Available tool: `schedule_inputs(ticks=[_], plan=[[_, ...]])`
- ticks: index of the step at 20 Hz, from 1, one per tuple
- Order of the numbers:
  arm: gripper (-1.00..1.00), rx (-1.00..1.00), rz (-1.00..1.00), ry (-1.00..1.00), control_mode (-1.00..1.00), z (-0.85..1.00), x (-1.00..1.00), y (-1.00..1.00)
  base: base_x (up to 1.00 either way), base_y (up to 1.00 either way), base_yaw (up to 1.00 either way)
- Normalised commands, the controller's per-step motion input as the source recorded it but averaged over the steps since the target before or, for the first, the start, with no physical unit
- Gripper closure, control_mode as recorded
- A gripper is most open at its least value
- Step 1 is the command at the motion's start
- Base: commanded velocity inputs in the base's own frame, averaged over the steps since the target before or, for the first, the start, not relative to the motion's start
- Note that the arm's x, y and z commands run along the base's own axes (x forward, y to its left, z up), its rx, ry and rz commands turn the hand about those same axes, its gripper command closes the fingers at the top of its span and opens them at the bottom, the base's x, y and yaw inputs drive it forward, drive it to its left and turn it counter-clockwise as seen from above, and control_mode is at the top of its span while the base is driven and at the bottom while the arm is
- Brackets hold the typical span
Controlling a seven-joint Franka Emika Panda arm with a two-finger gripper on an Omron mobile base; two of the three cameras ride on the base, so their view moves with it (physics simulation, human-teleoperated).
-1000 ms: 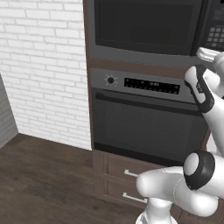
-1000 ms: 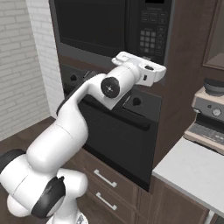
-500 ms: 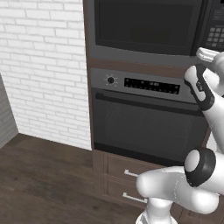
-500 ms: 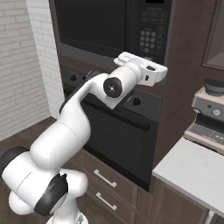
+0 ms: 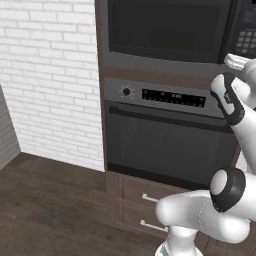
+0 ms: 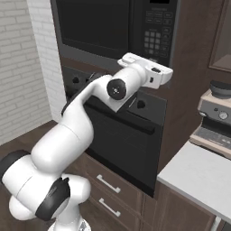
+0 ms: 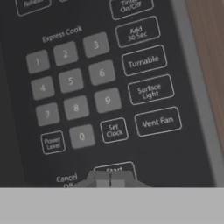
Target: Pick the sweet potato from the sink and place it in the bowl. Then pick the bowl and place it in the microwave. Then close the microwave door and press the start button.
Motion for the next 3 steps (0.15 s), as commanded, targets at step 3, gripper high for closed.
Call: schedule_inputs(ticks=[3], plan=[[1.0,0.01,0.08,0.0,-1.0,-0.23,0.78,-0.16,0.0,0.0,0.0]])
